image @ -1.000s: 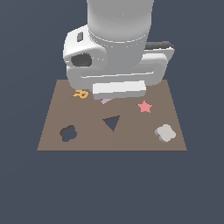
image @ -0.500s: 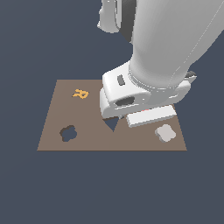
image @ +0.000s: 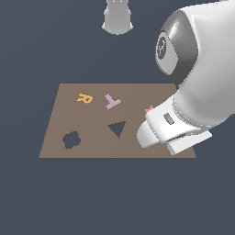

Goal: Insert a designated object into the corresponding slot on a board.

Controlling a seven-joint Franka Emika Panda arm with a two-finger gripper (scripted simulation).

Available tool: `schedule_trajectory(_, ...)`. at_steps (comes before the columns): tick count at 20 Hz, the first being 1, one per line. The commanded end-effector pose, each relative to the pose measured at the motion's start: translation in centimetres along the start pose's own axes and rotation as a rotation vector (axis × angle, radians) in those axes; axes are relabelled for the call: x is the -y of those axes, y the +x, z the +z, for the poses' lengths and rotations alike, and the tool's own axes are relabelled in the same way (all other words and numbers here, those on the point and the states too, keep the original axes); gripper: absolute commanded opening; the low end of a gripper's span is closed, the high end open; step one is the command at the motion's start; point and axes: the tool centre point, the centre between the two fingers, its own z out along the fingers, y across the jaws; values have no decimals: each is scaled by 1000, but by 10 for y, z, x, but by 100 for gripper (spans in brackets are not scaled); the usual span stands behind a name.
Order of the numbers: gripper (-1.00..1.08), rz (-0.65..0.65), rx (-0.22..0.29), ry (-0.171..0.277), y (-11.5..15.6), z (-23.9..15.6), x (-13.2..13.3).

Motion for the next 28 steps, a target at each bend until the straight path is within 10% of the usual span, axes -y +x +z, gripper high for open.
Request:
schedule_trajectory(1,100,-28,0,-1,9,7,9)
schedule_trajectory(23,100,-76,1,-1,22,39,26)
schedule_trajectory(24,-100,-76,1,-1,22,39,26)
schedule_trajectory(28,-100,-76,1,-1,22,39,26)
